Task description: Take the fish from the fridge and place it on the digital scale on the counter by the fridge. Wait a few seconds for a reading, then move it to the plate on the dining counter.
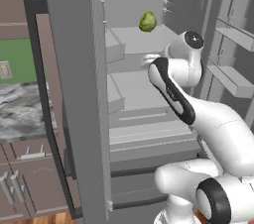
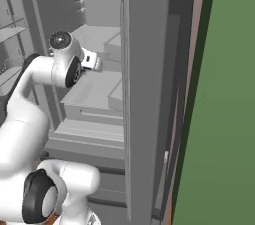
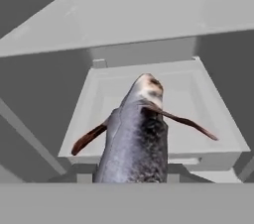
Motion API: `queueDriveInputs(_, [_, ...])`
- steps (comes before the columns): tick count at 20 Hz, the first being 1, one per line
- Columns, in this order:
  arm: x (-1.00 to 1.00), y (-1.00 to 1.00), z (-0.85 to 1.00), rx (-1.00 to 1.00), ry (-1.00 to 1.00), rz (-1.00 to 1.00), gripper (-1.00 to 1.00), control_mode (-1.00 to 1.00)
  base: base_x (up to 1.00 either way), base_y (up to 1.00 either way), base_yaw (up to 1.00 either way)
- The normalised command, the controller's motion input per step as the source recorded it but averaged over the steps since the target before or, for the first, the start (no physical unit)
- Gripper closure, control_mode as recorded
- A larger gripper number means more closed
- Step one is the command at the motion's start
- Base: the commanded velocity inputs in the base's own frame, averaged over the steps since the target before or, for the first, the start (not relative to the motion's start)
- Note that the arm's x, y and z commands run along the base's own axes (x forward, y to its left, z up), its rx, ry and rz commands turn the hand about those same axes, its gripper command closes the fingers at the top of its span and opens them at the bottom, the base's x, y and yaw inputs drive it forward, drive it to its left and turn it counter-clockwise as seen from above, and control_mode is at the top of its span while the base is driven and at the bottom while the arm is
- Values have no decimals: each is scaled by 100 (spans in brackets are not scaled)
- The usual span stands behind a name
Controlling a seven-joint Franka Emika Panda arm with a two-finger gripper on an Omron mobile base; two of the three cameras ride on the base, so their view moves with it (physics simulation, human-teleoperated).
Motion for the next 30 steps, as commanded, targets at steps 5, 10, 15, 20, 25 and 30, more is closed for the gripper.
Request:
queueDriveInputs(5, [-100, -3, -33, -1, 1, -7, 100, -100, 0, 0, 0])
queueDriveInputs(10, [-97, -20, -34, -1, 10, -7, 100, -100, 0, 0, 0])
queueDriveInputs(15, [-79, -9, -17, 0, 22, -11, 100, -100, 0, 0, 0])
queueDriveInputs(20, [-60, 0, 0, 0, 23, -13, 100, -100, 0, 0, 0])
queueDriveInputs(25, [0, 0, 0, 0, 0, 0, 100, 100, -97, 0, -9])
queueDriveInputs(30, [0, 0, 0, 0, 0, 0, 100, 100, -100, 9, -4])
